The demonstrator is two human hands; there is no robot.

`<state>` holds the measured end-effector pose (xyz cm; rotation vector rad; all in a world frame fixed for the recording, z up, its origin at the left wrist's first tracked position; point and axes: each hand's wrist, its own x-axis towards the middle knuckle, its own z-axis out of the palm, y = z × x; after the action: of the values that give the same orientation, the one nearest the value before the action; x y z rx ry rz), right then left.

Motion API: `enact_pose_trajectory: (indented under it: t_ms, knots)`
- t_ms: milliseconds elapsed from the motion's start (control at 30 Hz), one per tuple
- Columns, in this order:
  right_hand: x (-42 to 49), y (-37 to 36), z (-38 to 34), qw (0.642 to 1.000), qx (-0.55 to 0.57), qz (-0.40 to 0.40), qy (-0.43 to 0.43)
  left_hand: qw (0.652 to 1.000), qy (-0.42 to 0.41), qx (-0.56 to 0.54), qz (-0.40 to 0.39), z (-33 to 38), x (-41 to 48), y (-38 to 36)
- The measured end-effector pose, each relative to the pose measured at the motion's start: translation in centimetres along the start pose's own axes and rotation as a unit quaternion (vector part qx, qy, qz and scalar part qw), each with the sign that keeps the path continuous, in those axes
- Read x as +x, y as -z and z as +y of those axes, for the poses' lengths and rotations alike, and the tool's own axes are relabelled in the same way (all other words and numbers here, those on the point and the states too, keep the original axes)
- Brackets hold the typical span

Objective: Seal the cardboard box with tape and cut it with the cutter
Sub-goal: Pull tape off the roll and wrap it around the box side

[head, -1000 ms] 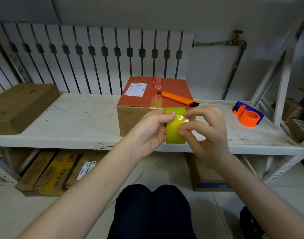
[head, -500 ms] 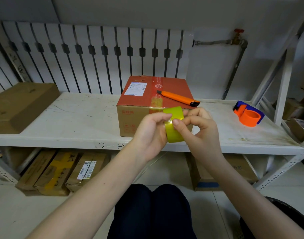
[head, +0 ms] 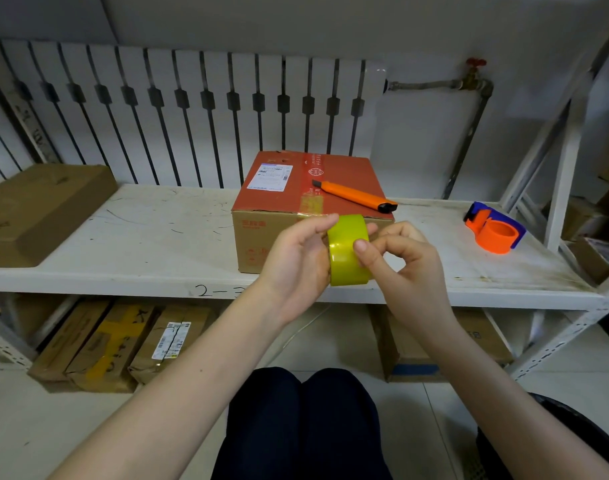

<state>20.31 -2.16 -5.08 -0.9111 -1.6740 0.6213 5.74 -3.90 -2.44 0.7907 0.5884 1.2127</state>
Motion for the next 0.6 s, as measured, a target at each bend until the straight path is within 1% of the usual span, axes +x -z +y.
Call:
enact_pose_trajectory:
  t_ms: [167, 367, 600]
  knots:
    - [-0.1, 0.17, 0.06, 0.999, -0.044, -0.007, -0.012, 0.994, -0.03, 0.101, -0.007, -0.44, -0.02, 0.13]
    - [-0.2, 0.42, -0.18, 0.992, -0.119, -0.002, -0.031, 0.982, -0.044, 0.185, -0.001, -0.65, 0.04, 0.13]
    - [-0.42, 0.56, -0.56, 0.986, -0.161, 0.001, -0.052, 0.969, -0.064, 0.238, 0.023, -0.94, 0.01, -0.19]
